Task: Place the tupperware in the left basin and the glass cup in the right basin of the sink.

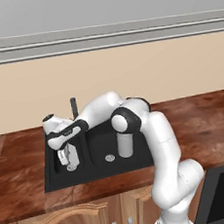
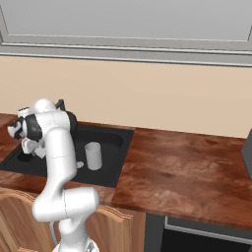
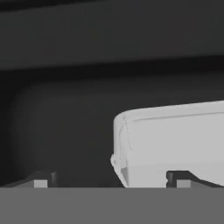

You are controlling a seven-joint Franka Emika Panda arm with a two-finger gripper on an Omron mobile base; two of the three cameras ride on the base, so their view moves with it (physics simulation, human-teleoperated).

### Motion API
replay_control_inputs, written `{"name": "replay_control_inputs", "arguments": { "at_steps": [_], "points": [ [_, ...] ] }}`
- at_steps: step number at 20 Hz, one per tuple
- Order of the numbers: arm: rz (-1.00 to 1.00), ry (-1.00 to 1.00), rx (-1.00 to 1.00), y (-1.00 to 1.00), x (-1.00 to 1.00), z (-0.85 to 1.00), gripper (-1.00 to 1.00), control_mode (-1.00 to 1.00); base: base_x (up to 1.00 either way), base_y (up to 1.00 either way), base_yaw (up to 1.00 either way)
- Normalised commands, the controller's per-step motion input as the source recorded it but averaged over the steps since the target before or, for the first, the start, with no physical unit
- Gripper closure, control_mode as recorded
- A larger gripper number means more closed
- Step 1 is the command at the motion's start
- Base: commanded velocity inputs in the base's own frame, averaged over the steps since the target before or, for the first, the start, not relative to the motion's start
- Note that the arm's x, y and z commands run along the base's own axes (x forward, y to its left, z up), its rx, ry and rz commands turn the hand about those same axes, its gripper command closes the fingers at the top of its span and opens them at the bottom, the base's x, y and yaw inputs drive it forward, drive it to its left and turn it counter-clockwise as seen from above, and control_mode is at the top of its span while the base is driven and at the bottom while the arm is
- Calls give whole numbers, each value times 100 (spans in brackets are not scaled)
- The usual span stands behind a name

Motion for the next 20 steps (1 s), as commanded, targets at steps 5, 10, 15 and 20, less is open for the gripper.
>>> {"name": "replay_control_inputs", "arguments": {
  "at_steps": [5, 10, 15, 20],
  "points": [
    [0, 0, 0, -7, -11, 25, -100, -100, 0, 0, 0],
    [0, 0, 0, -10, -11, 24, -100, -100, 0, 0, 0],
    [-2, 0, 0, -15, -10, 20, -100, -100, 0, 0, 0],
    [-6, 0, 2, -15, -11, 23, -100, -100, 0, 0, 0]
  ]
}}
